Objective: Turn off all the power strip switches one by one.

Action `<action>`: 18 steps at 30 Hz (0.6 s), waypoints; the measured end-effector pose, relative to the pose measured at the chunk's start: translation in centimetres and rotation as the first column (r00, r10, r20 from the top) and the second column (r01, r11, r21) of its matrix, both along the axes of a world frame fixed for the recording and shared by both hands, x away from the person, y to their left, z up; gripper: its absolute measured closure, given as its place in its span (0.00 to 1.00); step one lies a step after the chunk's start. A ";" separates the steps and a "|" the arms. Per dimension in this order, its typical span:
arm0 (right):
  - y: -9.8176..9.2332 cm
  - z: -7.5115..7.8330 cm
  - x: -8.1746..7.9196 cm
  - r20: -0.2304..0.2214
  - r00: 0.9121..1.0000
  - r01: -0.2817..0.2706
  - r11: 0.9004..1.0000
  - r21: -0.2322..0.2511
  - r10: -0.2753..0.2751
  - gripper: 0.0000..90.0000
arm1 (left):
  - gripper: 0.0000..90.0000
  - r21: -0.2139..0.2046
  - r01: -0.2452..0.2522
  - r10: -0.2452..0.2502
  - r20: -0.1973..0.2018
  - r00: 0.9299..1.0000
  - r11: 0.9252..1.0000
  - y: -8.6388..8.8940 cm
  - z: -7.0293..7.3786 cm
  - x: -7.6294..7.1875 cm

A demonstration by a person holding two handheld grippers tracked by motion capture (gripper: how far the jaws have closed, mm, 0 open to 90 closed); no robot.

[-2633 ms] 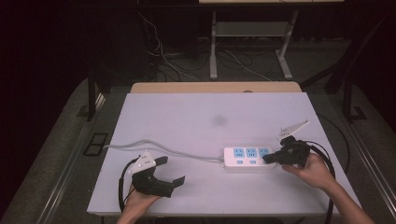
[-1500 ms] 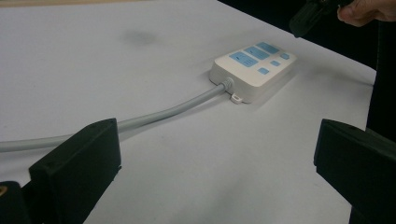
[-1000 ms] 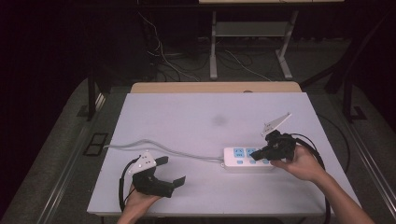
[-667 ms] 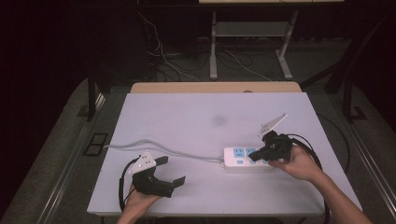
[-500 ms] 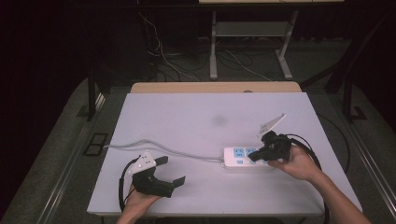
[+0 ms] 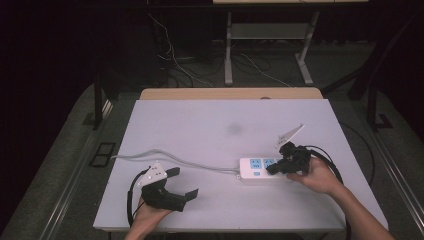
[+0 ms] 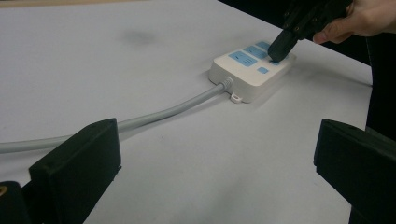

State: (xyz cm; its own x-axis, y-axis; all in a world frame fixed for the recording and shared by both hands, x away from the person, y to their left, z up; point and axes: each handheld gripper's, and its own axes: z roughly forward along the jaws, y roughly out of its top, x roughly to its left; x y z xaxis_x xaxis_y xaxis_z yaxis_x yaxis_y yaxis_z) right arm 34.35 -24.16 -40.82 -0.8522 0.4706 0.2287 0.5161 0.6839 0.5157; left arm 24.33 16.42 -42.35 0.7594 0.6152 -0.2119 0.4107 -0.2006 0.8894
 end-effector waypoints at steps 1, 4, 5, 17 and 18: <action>0.0 0.0 0.0 0.001 1.000 -0.003 1.000 0.000 0.003 1.00 | 0.00 -0.001 0.000 0.000 0.000 1.000 1.000 0.0 0.0 0.0; -0.1 -0.1 0.0 0.000 1.000 0.001 1.000 0.007 -0.001 1.00 | 0.00 -0.004 0.000 0.000 -0.002 1.000 1.000 0.0 0.0 0.0; -0.2 -0.1 0.0 -0.003 1.000 0.005 1.000 0.012 -0.005 1.00 | 0.00 -0.005 0.000 0.000 -0.002 1.000 1.000 0.0 0.0 0.0; -0.6 -0.4 -0.5 0.028 1.000 0.006 0.999 0.041 -0.007 1.00 | 0.00 -0.001 0.004 -0.004 0.001 1.000 1.000 -0.1 0.0 0.0; -0.5 -0.4 -0.5 0.031 1.000 0.005 0.999 0.039 -0.006 1.00 | 0.00 -0.001 0.004 -0.004 0.001 1.000 1.000 -0.1 0.0 0.0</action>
